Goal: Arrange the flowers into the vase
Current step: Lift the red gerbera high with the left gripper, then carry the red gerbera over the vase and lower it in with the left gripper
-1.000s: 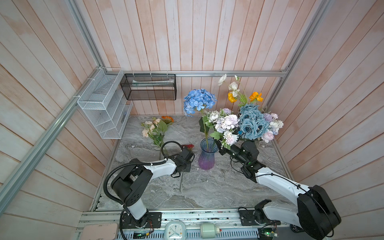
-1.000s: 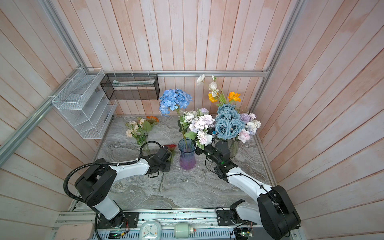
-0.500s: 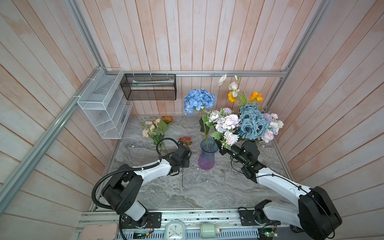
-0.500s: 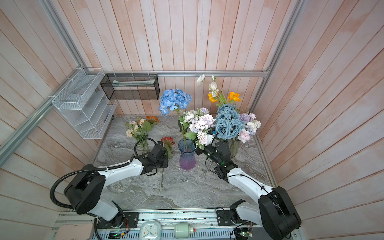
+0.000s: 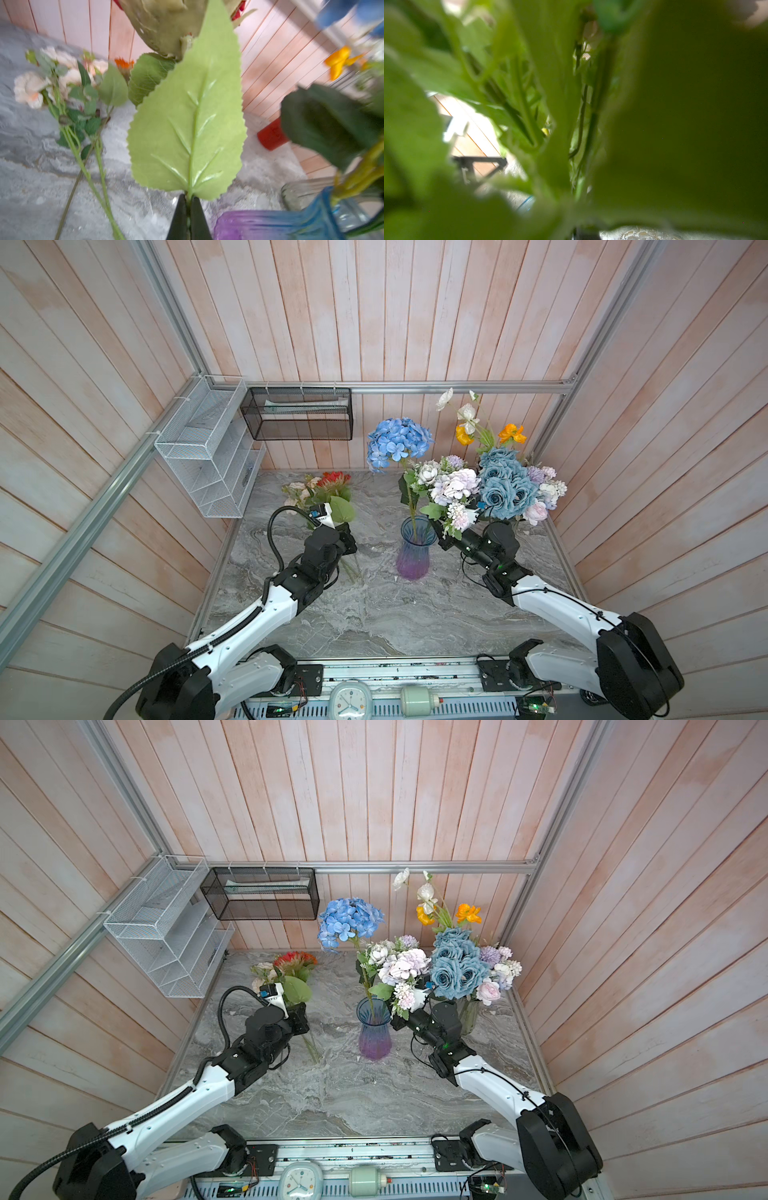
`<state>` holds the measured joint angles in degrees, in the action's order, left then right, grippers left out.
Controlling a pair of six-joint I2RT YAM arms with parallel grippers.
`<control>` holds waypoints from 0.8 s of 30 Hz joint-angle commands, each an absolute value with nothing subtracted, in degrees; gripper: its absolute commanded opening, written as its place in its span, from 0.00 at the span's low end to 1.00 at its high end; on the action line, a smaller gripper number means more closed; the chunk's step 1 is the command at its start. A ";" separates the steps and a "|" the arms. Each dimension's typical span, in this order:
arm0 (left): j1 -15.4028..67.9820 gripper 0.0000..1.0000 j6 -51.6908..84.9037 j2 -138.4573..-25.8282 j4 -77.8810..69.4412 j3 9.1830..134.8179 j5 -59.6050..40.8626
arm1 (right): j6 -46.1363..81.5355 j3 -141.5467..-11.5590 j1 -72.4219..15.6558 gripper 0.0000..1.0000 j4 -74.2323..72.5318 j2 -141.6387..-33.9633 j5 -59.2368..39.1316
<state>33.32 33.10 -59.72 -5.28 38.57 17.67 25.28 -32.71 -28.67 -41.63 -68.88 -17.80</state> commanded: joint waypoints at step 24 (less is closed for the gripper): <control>35.17 0.00 24.52 -54.97 -46.18 45.26 -11.07 | 24.26 -33.58 -28.38 0.12 -44.25 -70.24 -17.47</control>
